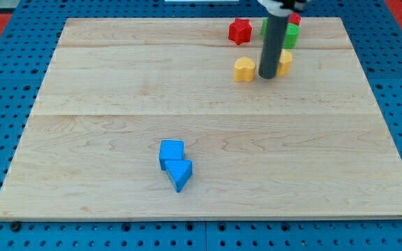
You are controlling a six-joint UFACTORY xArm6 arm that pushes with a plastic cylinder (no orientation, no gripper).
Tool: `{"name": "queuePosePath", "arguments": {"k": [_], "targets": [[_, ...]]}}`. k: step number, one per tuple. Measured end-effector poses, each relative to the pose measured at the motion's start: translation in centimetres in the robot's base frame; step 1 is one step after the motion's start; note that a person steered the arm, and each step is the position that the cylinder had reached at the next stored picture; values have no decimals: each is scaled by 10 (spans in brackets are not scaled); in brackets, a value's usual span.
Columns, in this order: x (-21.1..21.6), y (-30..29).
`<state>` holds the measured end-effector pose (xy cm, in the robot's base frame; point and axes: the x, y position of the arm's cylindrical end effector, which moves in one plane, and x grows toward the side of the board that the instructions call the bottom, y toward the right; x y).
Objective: Move the yellow hexagon towards the right center of the board
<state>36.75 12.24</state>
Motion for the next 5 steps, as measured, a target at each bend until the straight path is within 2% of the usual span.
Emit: {"name": "queuePosePath", "arguments": {"k": [1,2,3,4,5], "targets": [[-10,-7],[21,36],[30,106],[-47,107],[-87,75]]}}
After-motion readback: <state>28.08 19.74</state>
